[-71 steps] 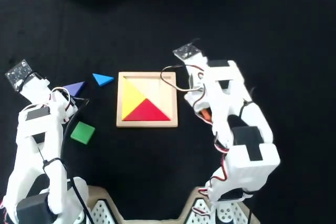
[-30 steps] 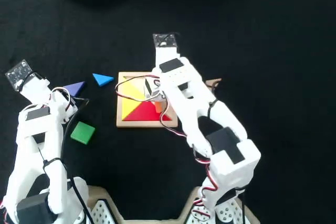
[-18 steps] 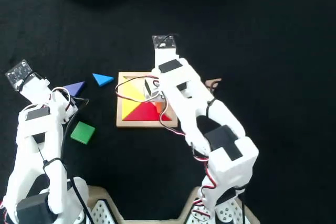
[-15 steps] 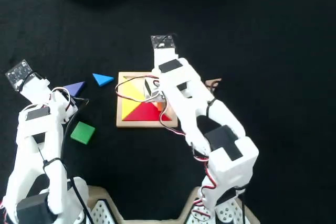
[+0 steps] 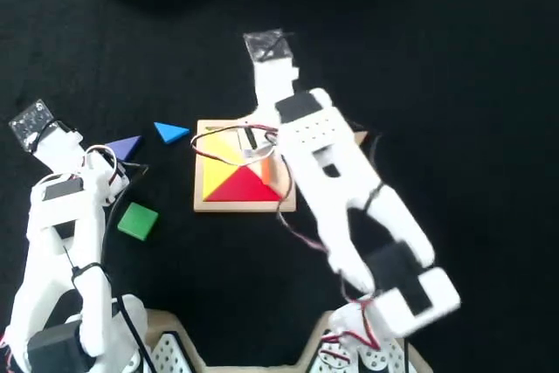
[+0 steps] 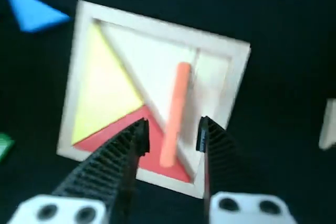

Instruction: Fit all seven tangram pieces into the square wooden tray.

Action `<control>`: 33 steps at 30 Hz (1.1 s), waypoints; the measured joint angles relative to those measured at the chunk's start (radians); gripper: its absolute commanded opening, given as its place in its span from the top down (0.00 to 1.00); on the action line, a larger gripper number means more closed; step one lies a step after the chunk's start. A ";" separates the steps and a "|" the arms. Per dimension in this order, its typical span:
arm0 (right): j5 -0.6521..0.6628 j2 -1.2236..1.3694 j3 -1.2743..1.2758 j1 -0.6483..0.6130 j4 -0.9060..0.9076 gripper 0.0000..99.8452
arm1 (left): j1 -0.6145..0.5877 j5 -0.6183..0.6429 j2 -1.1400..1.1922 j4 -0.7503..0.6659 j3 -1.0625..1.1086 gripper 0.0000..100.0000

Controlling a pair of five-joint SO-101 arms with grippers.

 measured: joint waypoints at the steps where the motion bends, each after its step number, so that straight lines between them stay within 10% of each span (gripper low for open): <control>1: 0.041 -0.017 0.000 -0.021 0.000 0.97 | 0.000 0.000 0.000 0.000 0.000 0.89; 33: 0.147 0.361 -0.213 0.077 -0.040 0.99 | 0.003 0.000 0.000 0.000 0.000 0.89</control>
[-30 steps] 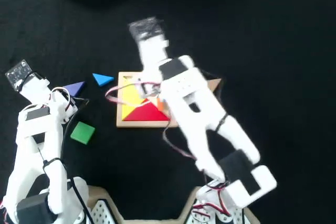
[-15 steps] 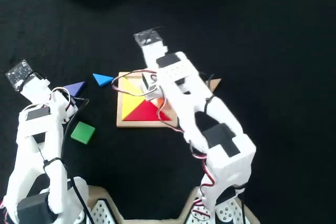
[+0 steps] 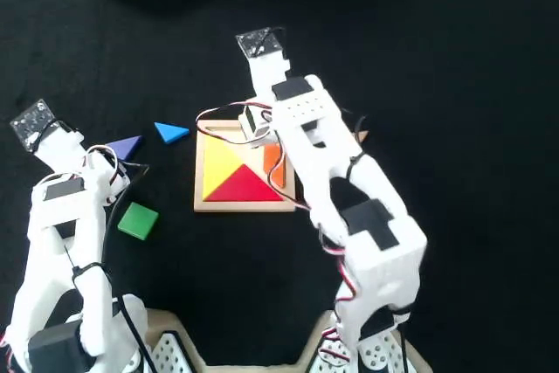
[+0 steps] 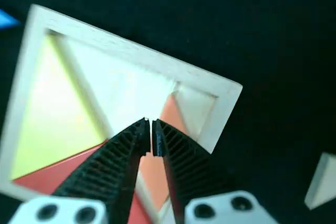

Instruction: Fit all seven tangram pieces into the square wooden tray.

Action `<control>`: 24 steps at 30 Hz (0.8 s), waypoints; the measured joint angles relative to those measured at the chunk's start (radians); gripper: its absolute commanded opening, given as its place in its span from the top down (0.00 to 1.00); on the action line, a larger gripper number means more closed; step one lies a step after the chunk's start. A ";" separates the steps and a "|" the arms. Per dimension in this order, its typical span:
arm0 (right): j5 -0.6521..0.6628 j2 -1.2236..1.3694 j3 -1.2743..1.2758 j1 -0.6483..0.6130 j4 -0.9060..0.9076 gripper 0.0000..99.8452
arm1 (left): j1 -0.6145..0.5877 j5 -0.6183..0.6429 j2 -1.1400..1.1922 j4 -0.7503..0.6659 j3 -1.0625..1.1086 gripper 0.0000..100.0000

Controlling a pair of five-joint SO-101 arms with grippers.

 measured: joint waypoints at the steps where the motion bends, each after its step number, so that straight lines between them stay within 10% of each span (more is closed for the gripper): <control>1: 0.014 0.028 -0.014 0.006 -0.002 0.99 | 0.000 0.000 0.000 0.000 0.000 0.89; 24: 0.048 0.044 -0.169 0.012 0.276 0.99 | 0.000 0.000 -0.002 0.000 0.000 0.89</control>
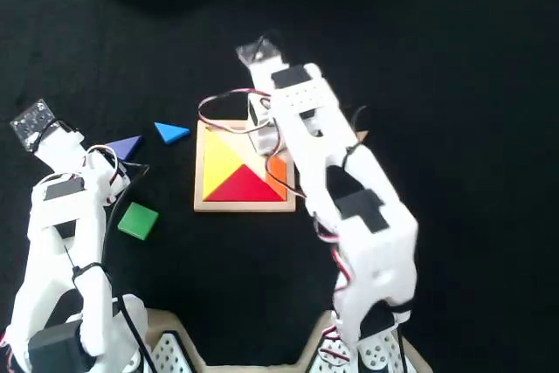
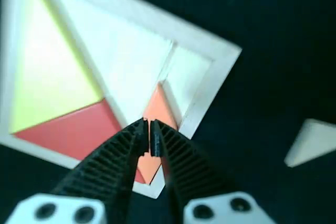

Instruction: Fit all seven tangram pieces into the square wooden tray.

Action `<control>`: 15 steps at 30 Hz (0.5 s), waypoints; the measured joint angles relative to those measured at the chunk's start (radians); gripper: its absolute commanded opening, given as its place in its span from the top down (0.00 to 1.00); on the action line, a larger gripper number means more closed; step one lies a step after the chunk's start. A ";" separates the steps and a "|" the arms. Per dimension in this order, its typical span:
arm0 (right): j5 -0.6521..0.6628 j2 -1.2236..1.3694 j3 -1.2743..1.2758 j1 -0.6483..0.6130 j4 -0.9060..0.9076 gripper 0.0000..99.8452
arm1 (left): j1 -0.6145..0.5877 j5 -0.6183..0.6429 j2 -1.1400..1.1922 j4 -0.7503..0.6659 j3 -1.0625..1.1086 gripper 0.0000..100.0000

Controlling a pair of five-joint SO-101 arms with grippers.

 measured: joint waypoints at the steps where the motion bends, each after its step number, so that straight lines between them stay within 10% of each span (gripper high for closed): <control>1: 0.000 -0.044 0.003 0.000 0.000 0.99 | 0.000 -0.012 -0.005 0.000 0.000 0.89; 15: -0.002 -0.193 0.315 0.149 -0.238 0.99 | 0.095 -0.694 0.150 0.402 -0.497 0.78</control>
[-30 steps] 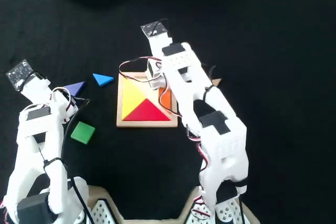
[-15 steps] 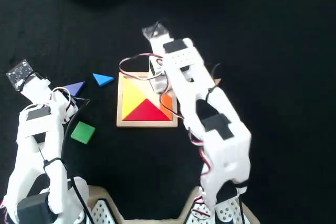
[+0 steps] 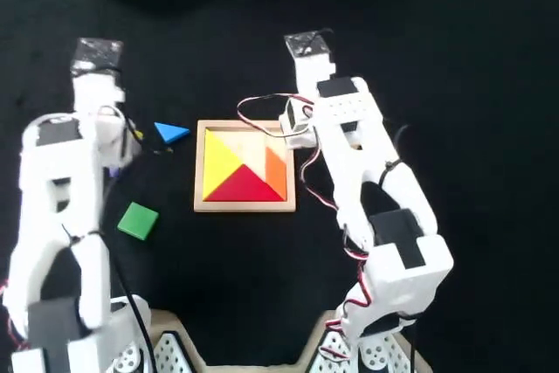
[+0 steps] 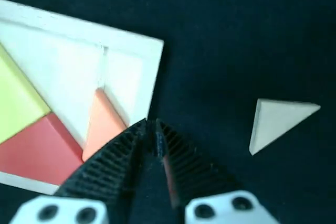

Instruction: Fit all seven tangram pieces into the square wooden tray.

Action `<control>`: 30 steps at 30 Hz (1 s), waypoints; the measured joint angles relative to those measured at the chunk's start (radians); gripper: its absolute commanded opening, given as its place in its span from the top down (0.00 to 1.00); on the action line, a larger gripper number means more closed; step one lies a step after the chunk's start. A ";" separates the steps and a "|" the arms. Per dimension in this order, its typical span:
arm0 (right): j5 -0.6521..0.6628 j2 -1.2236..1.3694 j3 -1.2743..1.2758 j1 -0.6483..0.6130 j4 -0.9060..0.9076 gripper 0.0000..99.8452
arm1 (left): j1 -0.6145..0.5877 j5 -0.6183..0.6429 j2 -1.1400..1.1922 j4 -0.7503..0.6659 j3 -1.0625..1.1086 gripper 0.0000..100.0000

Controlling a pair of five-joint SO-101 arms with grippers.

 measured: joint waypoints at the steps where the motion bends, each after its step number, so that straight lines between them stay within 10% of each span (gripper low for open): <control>1: 0.000 0.000 0.000 -0.003 -0.006 0.99 | -0.017 -0.011 0.025 0.012 -0.037 0.78; 30: 0.000 0.000 0.005 -0.002 -0.011 0.99 | -0.114 -0.212 0.695 -0.221 -0.348 0.71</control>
